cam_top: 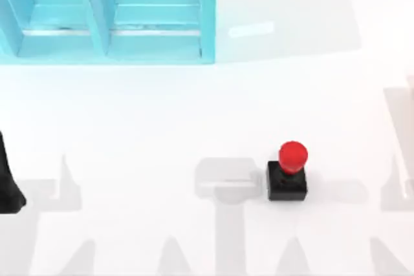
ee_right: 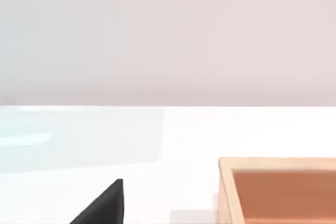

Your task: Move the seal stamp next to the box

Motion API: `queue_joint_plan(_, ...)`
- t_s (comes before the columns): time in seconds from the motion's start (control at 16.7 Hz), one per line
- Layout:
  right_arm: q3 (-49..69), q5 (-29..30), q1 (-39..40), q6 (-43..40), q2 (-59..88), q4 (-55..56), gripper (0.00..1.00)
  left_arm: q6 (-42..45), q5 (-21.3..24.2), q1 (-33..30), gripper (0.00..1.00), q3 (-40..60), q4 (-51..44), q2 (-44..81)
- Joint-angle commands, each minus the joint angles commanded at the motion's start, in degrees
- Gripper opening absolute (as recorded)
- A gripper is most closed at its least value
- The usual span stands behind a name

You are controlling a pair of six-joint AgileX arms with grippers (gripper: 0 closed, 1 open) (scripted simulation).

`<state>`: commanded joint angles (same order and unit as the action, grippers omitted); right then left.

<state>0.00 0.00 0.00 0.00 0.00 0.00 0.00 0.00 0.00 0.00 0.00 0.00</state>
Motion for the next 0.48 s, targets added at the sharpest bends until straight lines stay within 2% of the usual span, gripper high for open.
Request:
queue_joint_plan(0.24,1.66,-0.03,0.81,0.72,1.71,-1.34,1.00,0.00,0.00,0.00,1.00,0.00,0.00,0.00)
queue_joint_plan(0.48,10.94,0.23,5.61,4.93,12.36,-9.34,1.00,0.00,0.00,0.00,1.00,0.00,0.00,0.00)
